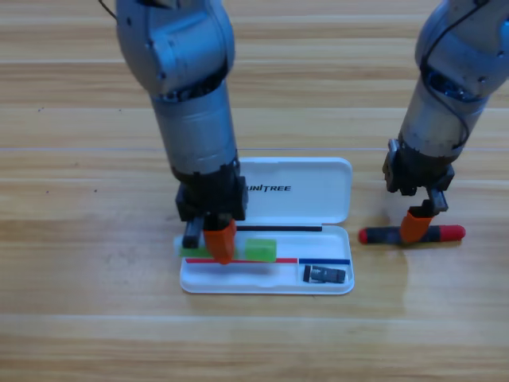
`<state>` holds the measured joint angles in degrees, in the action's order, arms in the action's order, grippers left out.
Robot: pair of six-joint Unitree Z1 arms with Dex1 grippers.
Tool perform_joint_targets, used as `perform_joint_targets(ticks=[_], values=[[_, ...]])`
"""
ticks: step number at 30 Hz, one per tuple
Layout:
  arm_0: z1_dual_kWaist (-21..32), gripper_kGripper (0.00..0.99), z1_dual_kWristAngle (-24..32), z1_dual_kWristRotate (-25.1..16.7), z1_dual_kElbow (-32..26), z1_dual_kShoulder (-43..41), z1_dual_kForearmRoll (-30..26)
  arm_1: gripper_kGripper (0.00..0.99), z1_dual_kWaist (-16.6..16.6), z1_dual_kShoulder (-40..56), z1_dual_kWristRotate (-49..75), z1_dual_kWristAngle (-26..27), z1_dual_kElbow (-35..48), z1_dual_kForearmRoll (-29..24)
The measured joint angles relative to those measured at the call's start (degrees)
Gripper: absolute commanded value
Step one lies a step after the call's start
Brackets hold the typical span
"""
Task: Clean up eraser and pencils
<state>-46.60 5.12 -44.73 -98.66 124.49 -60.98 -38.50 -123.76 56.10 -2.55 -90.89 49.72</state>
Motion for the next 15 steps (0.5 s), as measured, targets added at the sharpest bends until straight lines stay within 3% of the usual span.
perform_joint_targets(ticks=[5, 8, 11, 15], values=[[-0.1, 0.0, 0.1, 0.4, -1.8, 1.9, 0.2, 0.804, 0.1, -1.9, 0.6, 0.1, -0.5, 0.0], [-0.2, 0.0, 0.1, 0.6, -2.3, 2.5, 0.2, 0.698, 0.2, -1.9, 0.7, 0.1, -0.6, 0.0], [-0.4, 0.0, 0.4, 0.9, -3.2, 3.0, 0.2, 0.486, 0.2, -2.0, 0.9, 0.2, -0.6, 0.1], [-0.9, 0.0, 0.5, 1.3, -3.2, 3.1, 0.2, 0.051, 0.2, -2.1, 1.6, 0.4, -0.6, 1.2]])
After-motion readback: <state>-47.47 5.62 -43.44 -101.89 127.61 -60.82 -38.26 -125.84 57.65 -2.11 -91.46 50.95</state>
